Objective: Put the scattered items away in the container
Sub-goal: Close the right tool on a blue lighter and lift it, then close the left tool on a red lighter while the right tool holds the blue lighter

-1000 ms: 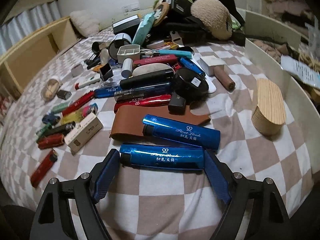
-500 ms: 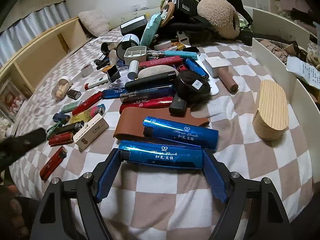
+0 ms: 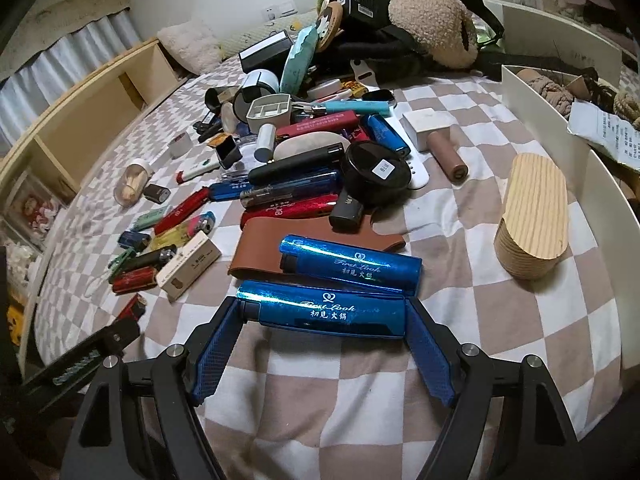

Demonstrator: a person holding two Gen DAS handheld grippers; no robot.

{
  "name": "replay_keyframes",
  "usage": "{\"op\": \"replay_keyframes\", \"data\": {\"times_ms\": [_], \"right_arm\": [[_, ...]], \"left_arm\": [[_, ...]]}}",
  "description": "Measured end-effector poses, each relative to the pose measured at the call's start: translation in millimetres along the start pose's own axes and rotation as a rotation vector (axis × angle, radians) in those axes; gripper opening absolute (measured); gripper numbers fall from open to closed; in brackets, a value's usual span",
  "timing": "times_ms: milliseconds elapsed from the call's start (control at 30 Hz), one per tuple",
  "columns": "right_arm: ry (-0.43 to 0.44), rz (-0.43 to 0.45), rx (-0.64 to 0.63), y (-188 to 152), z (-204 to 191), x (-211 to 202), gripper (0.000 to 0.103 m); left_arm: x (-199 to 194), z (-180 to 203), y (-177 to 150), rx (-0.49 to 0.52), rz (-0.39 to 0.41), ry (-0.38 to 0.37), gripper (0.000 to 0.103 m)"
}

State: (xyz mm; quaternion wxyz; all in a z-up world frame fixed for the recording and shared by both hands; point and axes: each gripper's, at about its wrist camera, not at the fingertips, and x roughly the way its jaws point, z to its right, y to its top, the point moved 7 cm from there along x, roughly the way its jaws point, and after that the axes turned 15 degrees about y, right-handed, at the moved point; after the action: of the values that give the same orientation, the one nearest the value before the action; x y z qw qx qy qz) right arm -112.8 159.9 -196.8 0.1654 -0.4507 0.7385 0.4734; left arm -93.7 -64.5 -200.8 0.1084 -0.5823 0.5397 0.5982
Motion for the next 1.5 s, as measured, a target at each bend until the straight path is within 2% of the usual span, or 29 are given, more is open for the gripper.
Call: {"op": "replay_keyframes", "data": {"times_ms": [167, 300, 533, 633, 767, 1033, 1300, 1500], "right_arm": [[0.026, 0.02, -0.029, 12.9, -2.7, -17.7, 0.081], [0.035, 0.041, -0.049, 26.6, 1.4, -33.6, 0.081], [0.023, 0.074, -0.006, 36.3, 24.7, -49.4, 0.081], [0.028, 0.066, 0.01, 33.0, 28.4, -47.4, 0.081], [0.031, 0.054, 0.007, 29.2, 26.7, -43.3, 0.081], [0.038, 0.036, 0.011, 23.8, 27.8, -38.7, 0.081], [0.052, 0.038, 0.032, 21.9, 32.3, -39.9, 0.081], [0.068, 0.04, 0.033, 20.3, 31.0, -42.1, 0.081]], "left_arm": [[-6.8, 10.9, -0.7, -0.068, -0.037, 0.003, 0.103], [-7.8, 20.7, -0.9, -0.1, -0.045, 0.036, 0.103], [-0.1, 22.0, 2.4, -0.177, -0.026, 0.141, 0.103], [5.4, 23.9, 5.0, -0.167, -0.002, 0.178, 0.103], [15.6, 21.8, 2.3, -0.181, -0.022, 0.183, 0.103], [15.9, 28.0, 5.9, -0.195, -0.012, 0.193, 0.103], [10.1, 33.9, 5.2, -0.173, 0.039, 0.166, 0.083], [6.7, 34.7, 3.9, -0.149, 0.068, 0.148, 0.082]]}}
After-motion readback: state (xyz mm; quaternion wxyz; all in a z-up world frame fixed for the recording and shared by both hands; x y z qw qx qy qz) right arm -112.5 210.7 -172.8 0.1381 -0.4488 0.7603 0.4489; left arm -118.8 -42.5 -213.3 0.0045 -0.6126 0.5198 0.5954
